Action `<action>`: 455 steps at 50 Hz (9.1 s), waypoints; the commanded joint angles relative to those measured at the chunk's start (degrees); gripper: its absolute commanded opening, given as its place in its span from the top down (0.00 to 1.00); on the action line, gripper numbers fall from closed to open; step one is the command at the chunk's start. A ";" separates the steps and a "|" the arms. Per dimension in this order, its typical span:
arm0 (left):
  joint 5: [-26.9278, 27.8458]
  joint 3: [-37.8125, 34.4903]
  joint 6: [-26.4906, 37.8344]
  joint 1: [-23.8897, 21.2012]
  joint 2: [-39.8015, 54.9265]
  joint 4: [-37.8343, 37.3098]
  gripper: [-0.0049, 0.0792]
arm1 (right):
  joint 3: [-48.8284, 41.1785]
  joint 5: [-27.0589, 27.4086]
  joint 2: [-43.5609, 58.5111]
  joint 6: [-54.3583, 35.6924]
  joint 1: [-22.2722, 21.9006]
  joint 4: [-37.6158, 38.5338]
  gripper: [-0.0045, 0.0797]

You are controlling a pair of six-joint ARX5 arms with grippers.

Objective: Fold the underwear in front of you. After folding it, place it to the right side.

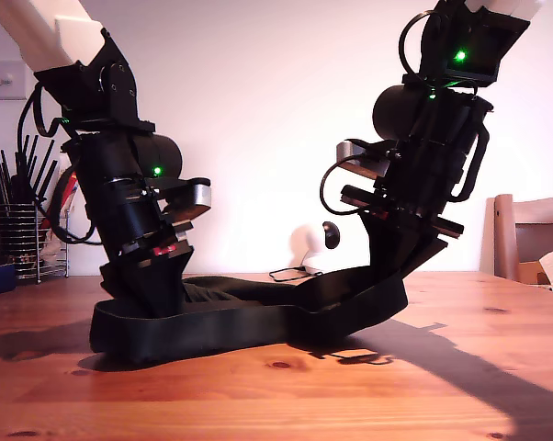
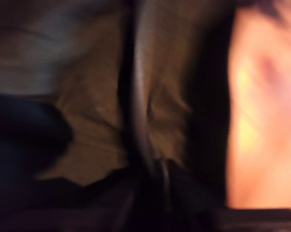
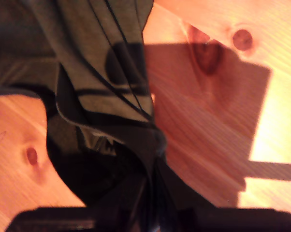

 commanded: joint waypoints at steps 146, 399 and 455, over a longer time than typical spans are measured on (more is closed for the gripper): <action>2.25 0.07 -9.20 -2.84 -2.97 12.76 0.97 | 8.59 -14.73 0.92 -3.43 2.03 -5.51 0.96; 5.33 8.55 -5.42 5.40 5.75 19.61 0.97 | 7.69 -8.31 1.79 5.25 20.57 -5.53 0.96; 3.28 14.08 -14.19 1.42 5.77 -8.72 0.63 | 7.69 -0.13 2.64 1.42 5.33 3.30 0.62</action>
